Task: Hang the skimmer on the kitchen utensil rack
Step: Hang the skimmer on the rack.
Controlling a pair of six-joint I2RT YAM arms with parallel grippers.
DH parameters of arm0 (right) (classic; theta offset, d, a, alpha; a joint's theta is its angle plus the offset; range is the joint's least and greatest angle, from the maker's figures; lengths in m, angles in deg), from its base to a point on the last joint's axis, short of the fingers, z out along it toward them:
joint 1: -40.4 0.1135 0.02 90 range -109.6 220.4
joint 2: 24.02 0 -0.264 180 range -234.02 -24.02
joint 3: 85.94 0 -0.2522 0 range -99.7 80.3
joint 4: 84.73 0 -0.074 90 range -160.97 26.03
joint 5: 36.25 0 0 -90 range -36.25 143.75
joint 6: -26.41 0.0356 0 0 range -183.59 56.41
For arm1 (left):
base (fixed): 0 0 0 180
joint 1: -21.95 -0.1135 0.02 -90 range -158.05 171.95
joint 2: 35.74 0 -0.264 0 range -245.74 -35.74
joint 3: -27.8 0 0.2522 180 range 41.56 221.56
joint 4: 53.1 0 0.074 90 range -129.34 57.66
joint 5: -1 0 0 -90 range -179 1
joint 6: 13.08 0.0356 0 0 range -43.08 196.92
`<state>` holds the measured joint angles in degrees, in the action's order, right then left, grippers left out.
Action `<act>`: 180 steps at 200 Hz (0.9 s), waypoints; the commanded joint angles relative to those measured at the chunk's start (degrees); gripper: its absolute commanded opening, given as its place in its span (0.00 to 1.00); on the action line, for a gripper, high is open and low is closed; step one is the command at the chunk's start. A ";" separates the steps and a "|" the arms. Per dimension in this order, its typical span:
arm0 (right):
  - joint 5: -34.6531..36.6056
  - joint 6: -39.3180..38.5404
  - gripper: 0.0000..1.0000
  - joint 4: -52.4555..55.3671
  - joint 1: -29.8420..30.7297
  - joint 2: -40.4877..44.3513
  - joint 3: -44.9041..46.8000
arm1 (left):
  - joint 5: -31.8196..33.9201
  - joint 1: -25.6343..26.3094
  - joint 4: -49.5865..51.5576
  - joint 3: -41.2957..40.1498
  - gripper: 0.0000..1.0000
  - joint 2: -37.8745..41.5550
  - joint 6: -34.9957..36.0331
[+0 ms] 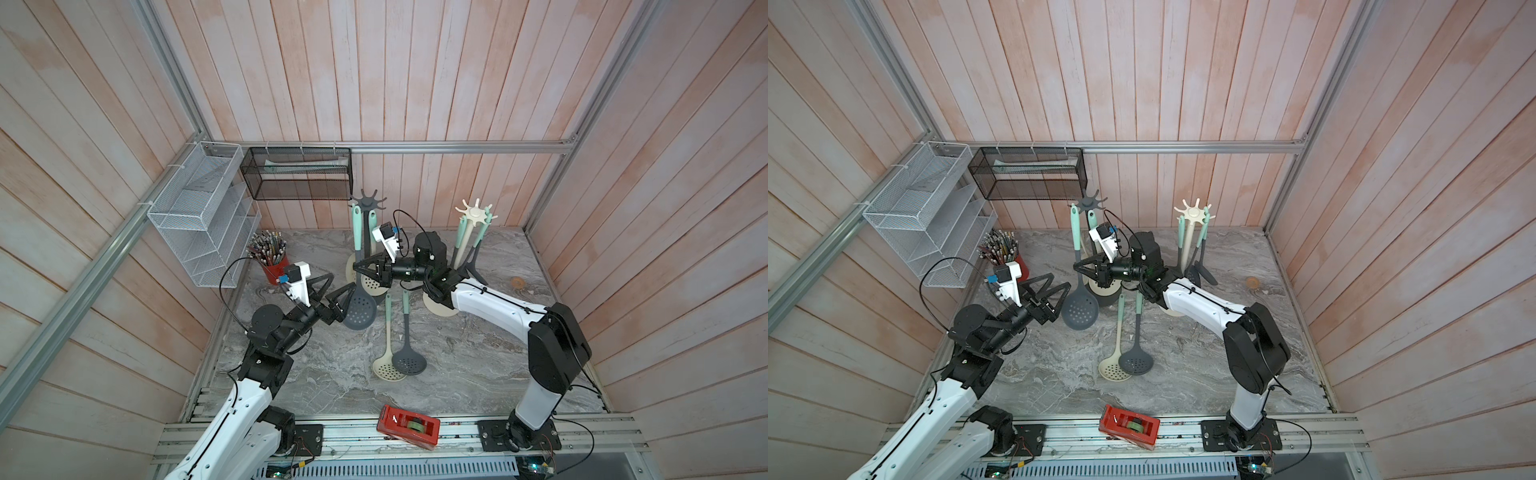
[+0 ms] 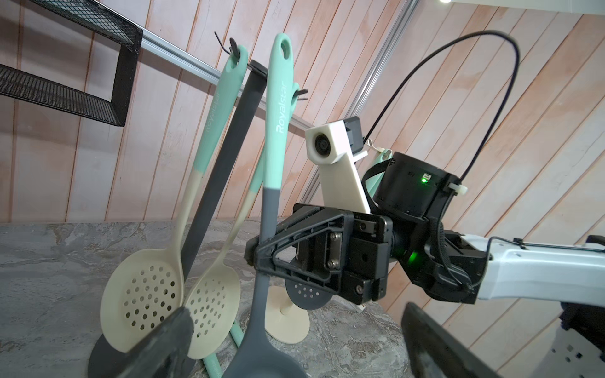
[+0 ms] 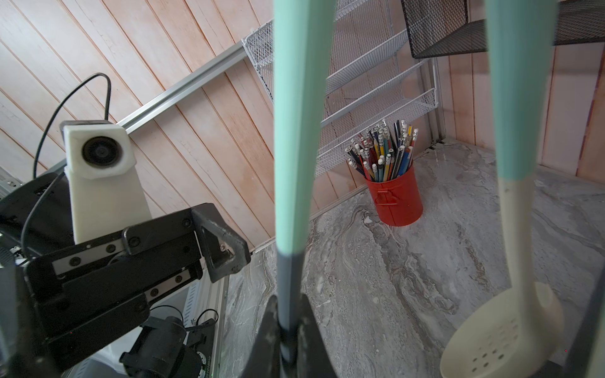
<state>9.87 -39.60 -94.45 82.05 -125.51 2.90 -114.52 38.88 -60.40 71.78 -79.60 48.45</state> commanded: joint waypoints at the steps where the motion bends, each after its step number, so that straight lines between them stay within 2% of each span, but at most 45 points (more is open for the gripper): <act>1: -1.53 0.35 0.00 -0.15 0.50 -1.11 -2.00 | -1.70 -0.12 -1.88 0.82 0.99 -0.47 1.02; 180: -1.39 4.55 0.00 -5.07 -0.60 0.18 2.96 | -5.33 -0.10 -3.81 1.35 0.94 -2.39 -0.10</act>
<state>9.26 -36.21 -97.18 81.80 -125.81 5.35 -118.76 38.88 -62.80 71.78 -81.91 48.39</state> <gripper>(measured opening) 0.088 0.944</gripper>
